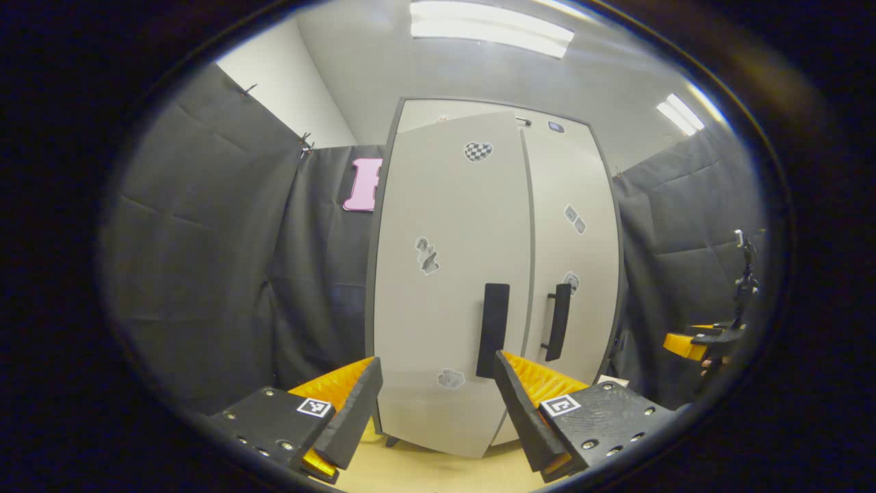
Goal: Grab one shoe with the right hand and put it into the shoe cabinet, grab the other shoe with the left hand and put it into the shoe cabinet; then close the right door with the right hand and the left door with the left hand.
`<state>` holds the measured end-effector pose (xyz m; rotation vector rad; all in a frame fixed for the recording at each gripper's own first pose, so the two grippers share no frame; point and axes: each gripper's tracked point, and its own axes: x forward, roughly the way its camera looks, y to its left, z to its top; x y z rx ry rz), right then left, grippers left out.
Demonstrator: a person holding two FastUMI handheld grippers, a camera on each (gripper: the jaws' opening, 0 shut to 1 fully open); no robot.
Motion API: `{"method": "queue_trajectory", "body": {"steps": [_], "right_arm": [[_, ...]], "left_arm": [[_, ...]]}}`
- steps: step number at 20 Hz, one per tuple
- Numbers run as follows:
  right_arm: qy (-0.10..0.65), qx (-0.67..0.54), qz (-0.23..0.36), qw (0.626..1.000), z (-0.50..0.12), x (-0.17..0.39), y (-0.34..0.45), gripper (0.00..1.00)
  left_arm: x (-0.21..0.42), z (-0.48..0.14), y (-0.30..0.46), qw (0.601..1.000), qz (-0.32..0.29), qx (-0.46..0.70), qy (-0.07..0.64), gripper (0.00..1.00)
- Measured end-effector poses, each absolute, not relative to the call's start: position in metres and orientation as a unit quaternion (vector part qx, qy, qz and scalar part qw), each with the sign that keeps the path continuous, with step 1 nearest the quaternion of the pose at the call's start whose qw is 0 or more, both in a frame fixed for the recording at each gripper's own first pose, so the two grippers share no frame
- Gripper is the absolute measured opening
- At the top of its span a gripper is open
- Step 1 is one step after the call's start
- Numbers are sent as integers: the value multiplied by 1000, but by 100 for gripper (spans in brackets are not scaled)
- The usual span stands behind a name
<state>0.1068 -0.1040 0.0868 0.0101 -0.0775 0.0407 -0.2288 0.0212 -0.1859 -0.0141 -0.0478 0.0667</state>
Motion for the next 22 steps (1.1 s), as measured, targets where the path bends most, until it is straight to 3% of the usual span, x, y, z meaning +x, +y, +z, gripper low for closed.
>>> {"method": "queue_trajectory", "body": {"steps": [6,9,22], "right_arm": [[6,4,71,997,47,98,-60,93],[22,3,83,996,36,94,-53,96],[19,4,65,998,37,97,-48,96]], "left_arm": [[-258,-233,33,997,60,-44,0,95],[-265,-240,45,997,69,-41,8,94],[-274,-241,67,997,73,-22,20,93]]}}
